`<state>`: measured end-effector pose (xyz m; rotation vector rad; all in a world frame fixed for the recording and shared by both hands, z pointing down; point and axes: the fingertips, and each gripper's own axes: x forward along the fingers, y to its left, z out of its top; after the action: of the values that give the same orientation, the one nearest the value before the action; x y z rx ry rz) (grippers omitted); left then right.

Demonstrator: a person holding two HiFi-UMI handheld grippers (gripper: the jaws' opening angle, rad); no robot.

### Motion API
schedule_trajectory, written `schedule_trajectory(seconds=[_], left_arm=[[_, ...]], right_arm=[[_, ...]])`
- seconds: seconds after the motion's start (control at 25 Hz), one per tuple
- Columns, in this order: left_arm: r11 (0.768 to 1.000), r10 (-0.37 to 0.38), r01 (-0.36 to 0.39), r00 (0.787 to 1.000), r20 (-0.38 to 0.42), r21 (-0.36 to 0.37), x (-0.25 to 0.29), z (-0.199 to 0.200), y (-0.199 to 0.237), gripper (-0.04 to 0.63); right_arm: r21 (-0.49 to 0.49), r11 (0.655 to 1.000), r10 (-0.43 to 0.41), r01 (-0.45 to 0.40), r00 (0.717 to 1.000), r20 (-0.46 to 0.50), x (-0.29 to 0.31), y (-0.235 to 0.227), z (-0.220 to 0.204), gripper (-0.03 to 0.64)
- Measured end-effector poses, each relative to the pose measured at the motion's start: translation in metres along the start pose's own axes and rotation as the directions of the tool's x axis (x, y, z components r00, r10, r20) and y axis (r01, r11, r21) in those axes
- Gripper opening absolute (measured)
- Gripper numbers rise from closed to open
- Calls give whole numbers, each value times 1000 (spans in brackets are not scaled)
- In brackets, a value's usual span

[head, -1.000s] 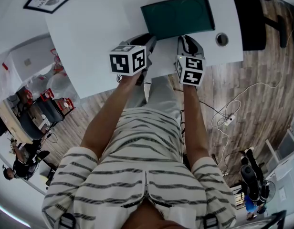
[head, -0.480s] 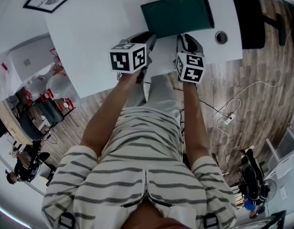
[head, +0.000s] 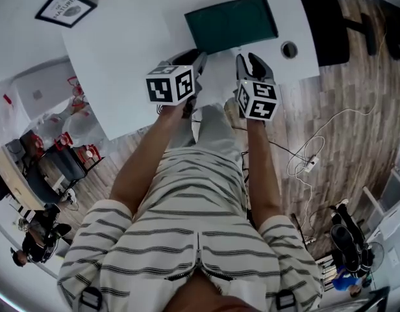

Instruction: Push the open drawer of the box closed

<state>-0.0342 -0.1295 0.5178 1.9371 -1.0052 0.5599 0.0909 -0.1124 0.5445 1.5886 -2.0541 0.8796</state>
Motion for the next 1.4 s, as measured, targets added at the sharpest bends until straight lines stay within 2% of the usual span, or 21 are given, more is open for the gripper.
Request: schedule_trajectory(seconds=[0.16, 0.2, 0.36, 0.52, 0.6, 0.72, 0.96, 1.4], left_arm=[[999, -25, 24, 999, 28, 35, -17, 6, -17, 80], [999, -33, 32, 999, 34, 42, -21, 8, -22, 77], [997, -60, 56, 996, 65, 57, -42, 14, -42, 40], [992, -84, 72, 990, 113, 107, -60, 26, -64, 0], [989, -98, 83, 987, 125, 121, -73, 26, -74, 0], [983, -126, 104, 983, 136, 152, -89, 23, -88, 0], [958, -193, 147, 965, 175, 245, -106, 28, -112, 0], [900, -297, 169, 912, 283, 401, -128, 37, -141, 0]], right_arm=[[21, 1000, 0, -1, 998, 55, -27, 7, 17, 112], [24, 1000, 3, -5, 998, 68, -34, 10, 21, 87], [14, 1000, 20, -22, 994, 112, -62, 23, 36, 81], [9, 999, 36, -39, 984, 176, -87, 32, 56, 63], [12, 999, 47, -50, 979, 197, -103, 41, 63, 49], [6, 999, 37, -39, 969, 246, -127, 51, 72, -8], [18, 1000, 17, -24, 949, 316, -162, 59, 89, -6], [28, 997, -72, 66, 902, 425, -208, 58, 103, -6]])
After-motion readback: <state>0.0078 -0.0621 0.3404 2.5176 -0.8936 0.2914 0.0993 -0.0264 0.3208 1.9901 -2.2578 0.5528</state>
